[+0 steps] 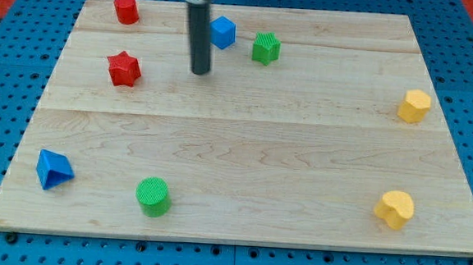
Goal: Slide the blue triangle at the top right corner of the board
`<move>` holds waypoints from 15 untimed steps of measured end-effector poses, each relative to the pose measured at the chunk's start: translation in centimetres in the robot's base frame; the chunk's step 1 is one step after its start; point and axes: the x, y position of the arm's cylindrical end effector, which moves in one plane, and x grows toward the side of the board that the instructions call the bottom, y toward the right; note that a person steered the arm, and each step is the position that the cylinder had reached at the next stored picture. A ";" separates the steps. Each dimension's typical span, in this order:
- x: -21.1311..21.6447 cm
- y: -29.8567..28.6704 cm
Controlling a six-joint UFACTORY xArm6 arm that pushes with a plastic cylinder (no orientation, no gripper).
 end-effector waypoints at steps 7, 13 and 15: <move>26.0 -13.4; 19.1 -0.7; 14.6 7.0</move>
